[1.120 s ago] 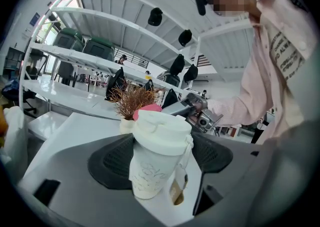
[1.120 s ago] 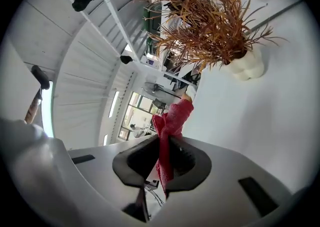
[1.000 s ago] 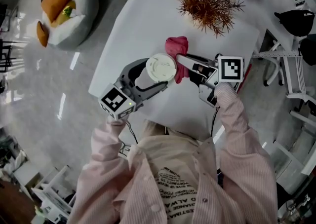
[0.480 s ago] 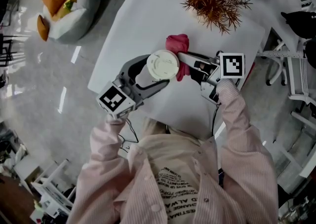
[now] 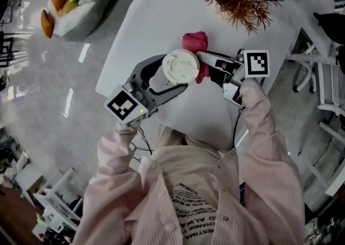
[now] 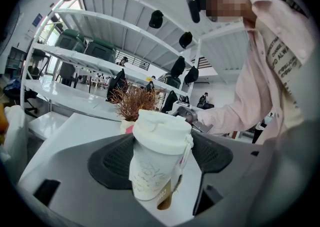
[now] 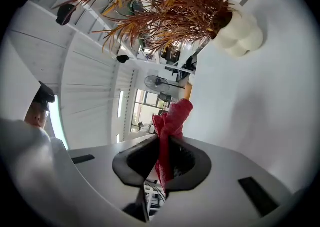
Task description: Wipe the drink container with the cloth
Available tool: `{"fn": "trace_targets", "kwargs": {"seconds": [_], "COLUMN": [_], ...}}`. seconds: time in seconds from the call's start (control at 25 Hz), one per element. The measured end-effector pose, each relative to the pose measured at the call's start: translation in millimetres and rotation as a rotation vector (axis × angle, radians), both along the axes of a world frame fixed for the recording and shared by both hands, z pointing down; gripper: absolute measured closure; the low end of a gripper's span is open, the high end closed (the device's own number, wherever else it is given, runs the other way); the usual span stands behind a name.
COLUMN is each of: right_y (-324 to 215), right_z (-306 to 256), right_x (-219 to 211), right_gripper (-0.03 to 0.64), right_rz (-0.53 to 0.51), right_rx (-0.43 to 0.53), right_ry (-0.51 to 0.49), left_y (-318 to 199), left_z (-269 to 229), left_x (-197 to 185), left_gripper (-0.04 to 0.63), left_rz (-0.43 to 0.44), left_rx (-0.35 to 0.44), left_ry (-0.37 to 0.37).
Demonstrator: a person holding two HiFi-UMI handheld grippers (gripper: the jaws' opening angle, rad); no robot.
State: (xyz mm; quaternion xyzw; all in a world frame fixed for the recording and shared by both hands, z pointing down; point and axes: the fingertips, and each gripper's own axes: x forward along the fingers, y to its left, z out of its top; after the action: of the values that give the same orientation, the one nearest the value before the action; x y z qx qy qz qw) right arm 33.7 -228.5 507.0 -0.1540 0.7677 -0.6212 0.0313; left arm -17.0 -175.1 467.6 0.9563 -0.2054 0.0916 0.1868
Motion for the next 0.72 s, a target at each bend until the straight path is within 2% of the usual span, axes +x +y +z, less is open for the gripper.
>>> {"fn": "trace_targets", "kwargs": {"seconds": [0.72], "right_y": [-2.2], "right_z": [49.4], "right_x": [-4.1], "right_gripper": [0.578], "right_rz": [-0.043], "right_rx": [-0.057], "right_ry": [0.050], "left_y": [-0.7], "left_z": [0.4], "left_x": [0.4], "left_gripper": [0.235], "left_rz": [-0.004], "left_rx": [-0.006], "left_ry": [0.009]}}
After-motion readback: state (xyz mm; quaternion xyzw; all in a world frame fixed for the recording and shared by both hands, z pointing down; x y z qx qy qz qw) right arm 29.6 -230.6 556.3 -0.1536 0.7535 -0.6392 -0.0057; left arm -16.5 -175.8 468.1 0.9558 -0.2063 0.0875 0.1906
